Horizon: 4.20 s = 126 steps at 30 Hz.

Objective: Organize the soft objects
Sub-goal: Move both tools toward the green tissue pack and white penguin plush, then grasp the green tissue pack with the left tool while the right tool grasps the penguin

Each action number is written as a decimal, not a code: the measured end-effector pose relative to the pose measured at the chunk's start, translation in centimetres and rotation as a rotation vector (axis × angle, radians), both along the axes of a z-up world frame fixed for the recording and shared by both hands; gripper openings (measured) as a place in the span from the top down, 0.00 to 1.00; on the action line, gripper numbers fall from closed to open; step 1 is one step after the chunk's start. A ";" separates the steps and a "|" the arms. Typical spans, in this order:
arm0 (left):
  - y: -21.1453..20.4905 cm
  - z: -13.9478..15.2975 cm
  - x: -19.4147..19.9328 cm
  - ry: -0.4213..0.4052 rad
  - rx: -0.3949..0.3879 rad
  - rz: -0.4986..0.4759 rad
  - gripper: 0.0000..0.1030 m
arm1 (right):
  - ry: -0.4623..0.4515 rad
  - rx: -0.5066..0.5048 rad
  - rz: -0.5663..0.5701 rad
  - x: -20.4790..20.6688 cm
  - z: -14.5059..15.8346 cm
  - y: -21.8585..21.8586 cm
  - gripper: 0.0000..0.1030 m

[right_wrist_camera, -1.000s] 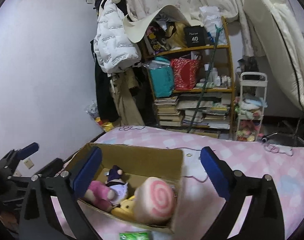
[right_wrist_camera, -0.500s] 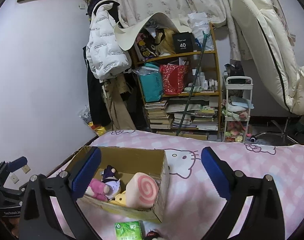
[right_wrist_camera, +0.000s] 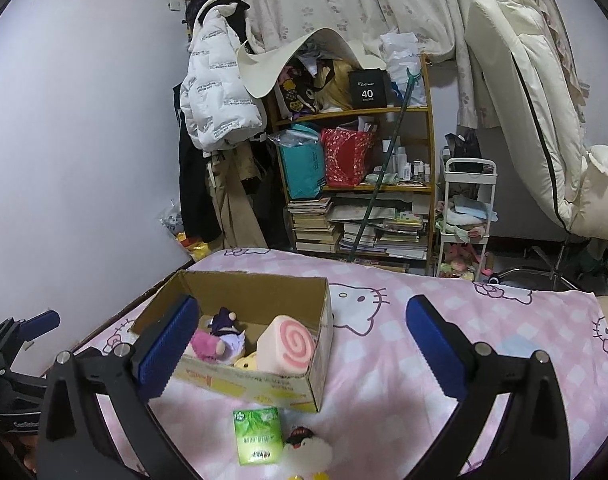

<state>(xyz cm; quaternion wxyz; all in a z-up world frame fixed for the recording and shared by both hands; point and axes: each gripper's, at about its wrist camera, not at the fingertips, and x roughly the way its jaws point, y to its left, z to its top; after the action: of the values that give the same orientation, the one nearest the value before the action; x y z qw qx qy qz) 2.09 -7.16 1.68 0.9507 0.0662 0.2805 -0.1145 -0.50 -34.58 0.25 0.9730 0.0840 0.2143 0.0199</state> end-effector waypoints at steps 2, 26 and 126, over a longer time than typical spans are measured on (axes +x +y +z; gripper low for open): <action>0.0 0.0 -0.4 0.000 0.002 -0.003 0.03 | 0.001 -0.001 0.002 -0.5 0.0 0.1 0.00; -2.4 -3.8 1.4 0.073 0.020 -0.063 0.03 | 0.090 0.016 -0.036 0.2 -3.7 -1.0 0.00; -11.7 -16.6 5.5 0.403 0.100 -0.304 0.03 | 0.686 0.328 0.085 5.7 -17.8 -1.5 0.66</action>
<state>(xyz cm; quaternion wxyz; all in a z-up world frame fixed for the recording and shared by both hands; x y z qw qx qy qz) 7.59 -18.88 -14.89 0.8429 0.1305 0.4566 -0.2530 5.19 -36.04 -17.51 0.8165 0.2315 0.5249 0.0649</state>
